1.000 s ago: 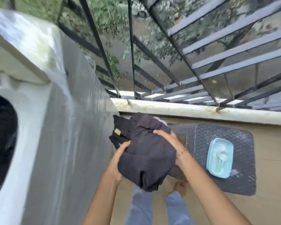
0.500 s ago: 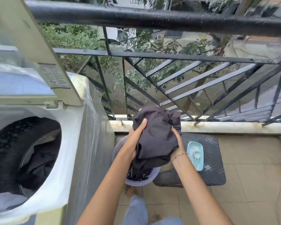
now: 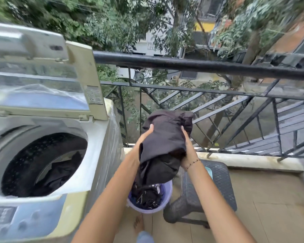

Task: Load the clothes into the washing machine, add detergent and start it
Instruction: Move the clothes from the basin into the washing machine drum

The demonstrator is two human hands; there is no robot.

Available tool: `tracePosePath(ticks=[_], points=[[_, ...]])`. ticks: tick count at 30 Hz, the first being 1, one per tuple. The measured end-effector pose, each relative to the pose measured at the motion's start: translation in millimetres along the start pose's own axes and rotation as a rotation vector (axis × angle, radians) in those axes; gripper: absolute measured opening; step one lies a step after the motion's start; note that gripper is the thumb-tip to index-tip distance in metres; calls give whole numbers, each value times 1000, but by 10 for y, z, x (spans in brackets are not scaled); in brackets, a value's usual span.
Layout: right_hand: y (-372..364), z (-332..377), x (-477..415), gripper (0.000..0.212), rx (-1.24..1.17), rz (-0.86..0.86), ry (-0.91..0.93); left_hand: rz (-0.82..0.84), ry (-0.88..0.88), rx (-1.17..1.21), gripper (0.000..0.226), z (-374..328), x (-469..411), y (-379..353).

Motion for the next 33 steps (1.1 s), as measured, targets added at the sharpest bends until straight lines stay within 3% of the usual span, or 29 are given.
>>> tracePosePath(ticks=[6, 10, 11, 13, 15, 17, 22, 25, 28, 33], points=[[-336, -4, 179, 29, -91, 22, 87, -103, -168, 33, 34, -214, 657, 137], [-592, -84, 331, 25, -69, 2, 104, -126, -383, 159, 50, -198, 1061, 214], [-641, -98, 337, 30, -71, -50, 112, -123, -413, 143, 57, -194, 1145, 241], [-754, -146, 379, 67, -104, -196, 145, -152, -463, 12, 68, -163, 1291, 323], [-880, -231, 382, 76, -136, -240, 194, -256, -499, -168, 77, -156, 1378, 417], [-1017, -343, 375, 72, -117, -187, 187, -336, -557, -262, 72, -199, 1441, 490], [-1385, -608, 432, 61, -88, -21, 92, -531, -517, -257, 35, -350, 1609, 835], [-1695, -814, 517, 28, -63, 132, 102, -616, -481, -243, 23, -419, 1745, 1072], [-2003, -1063, 567, 24, -26, 209, 87, -717, -444, -133, 26, -488, 1917, 1347], [-2455, -1529, 469, 22, -53, 162, 112, -775, -499, 6, 38, -599, 2241, 2061]])
Point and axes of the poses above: each hand's wrist, its own x-axis away from the middle knuckle, its own y-axis out of the back of the hand, z = x × y, the point moved 1 cm from there along -x, towards the middle knuckle, and after that the axes turned 8 degrees about -x, right-handed, at the moved point
